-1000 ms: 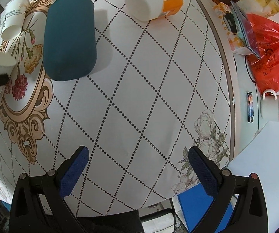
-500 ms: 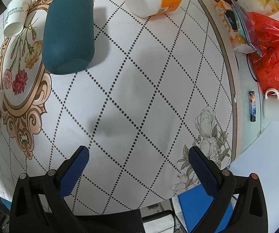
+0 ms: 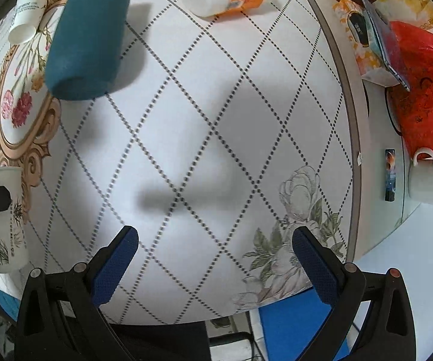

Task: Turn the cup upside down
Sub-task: 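Carry the cup toward the right gripper while the right gripper closes on it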

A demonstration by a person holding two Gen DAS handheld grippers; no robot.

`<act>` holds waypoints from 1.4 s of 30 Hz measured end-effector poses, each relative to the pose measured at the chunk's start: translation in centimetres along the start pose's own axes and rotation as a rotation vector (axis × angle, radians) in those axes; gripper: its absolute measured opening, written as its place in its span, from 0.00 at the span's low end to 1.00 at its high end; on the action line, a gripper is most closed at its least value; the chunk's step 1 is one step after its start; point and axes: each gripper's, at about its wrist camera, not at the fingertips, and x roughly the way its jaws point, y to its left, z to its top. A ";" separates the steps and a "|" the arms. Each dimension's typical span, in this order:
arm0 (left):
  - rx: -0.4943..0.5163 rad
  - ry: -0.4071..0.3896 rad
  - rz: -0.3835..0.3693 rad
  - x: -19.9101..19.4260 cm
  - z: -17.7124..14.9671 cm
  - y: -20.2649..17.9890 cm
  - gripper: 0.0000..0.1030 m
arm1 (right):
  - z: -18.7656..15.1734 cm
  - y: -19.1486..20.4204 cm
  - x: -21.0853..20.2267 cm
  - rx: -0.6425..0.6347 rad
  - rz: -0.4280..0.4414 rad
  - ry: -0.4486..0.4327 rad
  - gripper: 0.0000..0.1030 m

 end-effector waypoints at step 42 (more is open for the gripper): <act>-0.059 -0.310 0.202 -5.3 -7.3 -2.9 0.88 | -2.7 -3.6 -2.8 0.000 0.307 -0.044 1.00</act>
